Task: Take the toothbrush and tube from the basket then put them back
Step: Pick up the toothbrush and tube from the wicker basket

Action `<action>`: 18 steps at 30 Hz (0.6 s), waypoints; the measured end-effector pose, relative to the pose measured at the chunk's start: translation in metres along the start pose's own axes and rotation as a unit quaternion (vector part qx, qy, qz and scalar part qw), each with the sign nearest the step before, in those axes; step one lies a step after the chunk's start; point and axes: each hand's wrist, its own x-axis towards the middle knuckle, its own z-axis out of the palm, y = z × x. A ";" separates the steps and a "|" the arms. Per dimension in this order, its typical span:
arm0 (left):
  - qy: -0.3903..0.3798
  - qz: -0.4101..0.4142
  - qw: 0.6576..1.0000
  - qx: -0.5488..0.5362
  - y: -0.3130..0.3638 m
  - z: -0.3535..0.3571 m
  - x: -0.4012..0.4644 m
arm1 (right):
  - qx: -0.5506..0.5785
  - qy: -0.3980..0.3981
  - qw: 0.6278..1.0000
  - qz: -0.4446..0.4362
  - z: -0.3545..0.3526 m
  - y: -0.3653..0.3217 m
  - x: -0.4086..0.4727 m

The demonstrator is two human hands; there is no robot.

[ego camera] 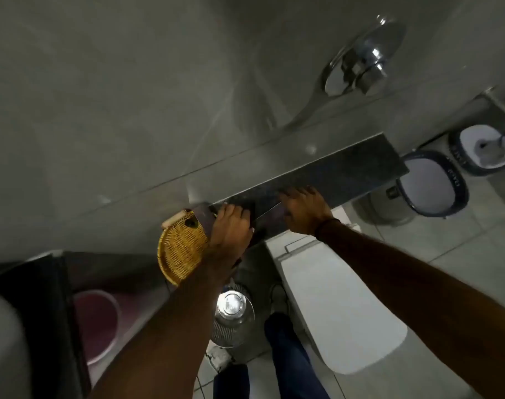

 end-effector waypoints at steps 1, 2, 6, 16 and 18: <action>-0.021 -0.012 1.000 0.004 0.004 0.008 0.010 | -0.004 -0.018 1.000 -0.015 0.010 0.004 0.010; -0.024 -0.018 1.000 0.003 0.007 0.017 0.019 | -0.001 -0.021 1.000 -0.018 0.018 0.008 0.018; -0.040 0.007 0.999 0.026 0.018 0.045 0.030 | -0.023 -0.046 0.998 -0.045 0.050 0.009 0.037; 0.028 -0.194 0.810 -0.554 0.011 0.003 -0.009 | 0.107 0.052 0.992 -0.032 0.007 0.024 0.002; 0.019 -0.215 0.727 -0.652 0.008 -0.017 -0.033 | 0.126 0.064 0.989 -0.038 -0.011 0.012 -0.011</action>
